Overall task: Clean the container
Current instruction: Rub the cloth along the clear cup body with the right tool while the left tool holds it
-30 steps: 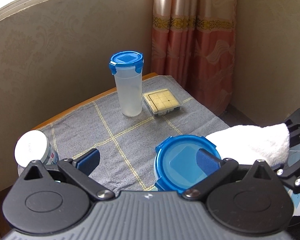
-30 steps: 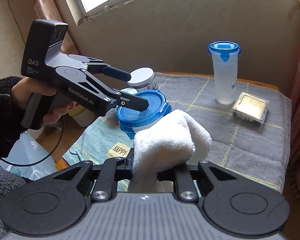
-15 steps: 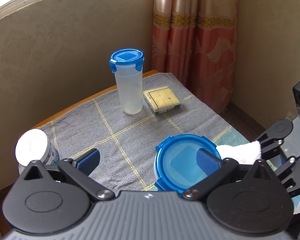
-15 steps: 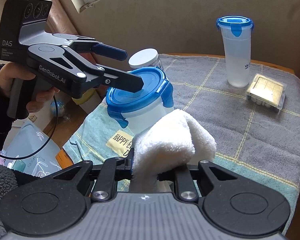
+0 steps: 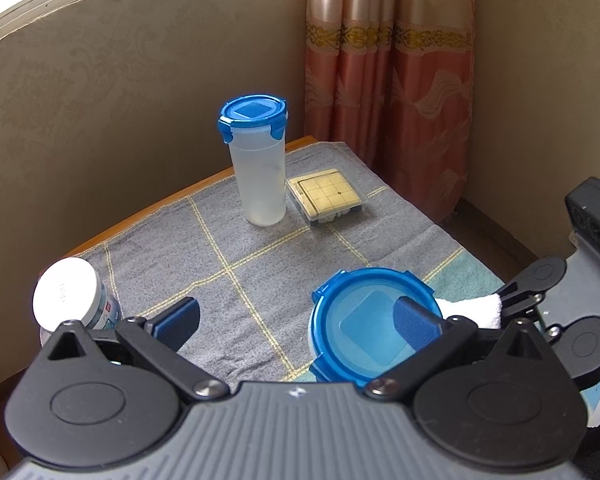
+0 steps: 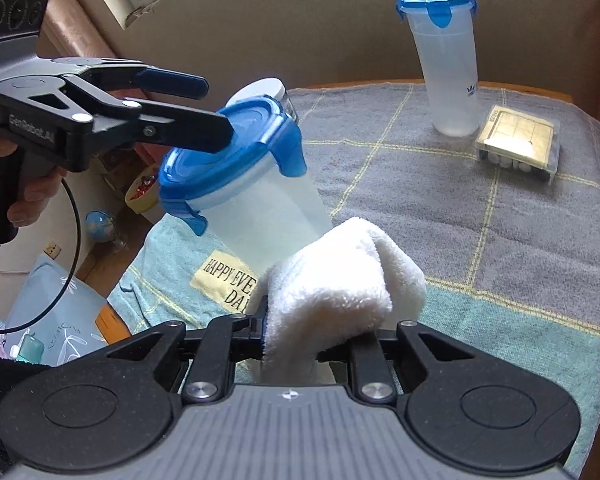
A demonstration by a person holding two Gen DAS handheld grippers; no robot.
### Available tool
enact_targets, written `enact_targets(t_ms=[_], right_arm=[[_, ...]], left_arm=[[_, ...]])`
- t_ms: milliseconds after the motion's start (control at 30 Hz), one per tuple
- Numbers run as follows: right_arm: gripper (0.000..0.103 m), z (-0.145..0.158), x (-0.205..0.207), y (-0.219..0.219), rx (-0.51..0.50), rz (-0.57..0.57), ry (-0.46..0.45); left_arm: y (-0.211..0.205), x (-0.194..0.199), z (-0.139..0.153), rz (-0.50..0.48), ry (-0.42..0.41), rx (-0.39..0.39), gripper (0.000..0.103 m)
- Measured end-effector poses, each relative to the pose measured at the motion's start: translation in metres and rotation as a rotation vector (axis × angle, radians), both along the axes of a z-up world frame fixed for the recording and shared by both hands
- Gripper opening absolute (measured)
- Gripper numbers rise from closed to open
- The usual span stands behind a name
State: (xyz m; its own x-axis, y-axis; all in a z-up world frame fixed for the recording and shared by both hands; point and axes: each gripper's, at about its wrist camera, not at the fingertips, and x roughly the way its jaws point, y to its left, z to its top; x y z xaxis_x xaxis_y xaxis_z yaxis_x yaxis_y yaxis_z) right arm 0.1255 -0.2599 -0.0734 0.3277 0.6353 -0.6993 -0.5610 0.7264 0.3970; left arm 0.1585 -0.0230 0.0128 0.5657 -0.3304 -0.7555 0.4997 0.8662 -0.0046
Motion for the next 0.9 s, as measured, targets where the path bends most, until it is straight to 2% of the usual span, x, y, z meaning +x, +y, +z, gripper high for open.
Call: enact_targets(t_ms=[400,900], right_arm=[[0.023,0.059,-0.028,-0.004,0.036,0.036,-0.158],[0.023,0.049,-0.016,-0.001,0.03,0.052,-0.132]], left_arm=[[0.0,-0.001,-0.002,0.001,-0.01,0.0,0.103],[-0.002,0.003,-0.001,0.004,0.003,0.003,0.103]])
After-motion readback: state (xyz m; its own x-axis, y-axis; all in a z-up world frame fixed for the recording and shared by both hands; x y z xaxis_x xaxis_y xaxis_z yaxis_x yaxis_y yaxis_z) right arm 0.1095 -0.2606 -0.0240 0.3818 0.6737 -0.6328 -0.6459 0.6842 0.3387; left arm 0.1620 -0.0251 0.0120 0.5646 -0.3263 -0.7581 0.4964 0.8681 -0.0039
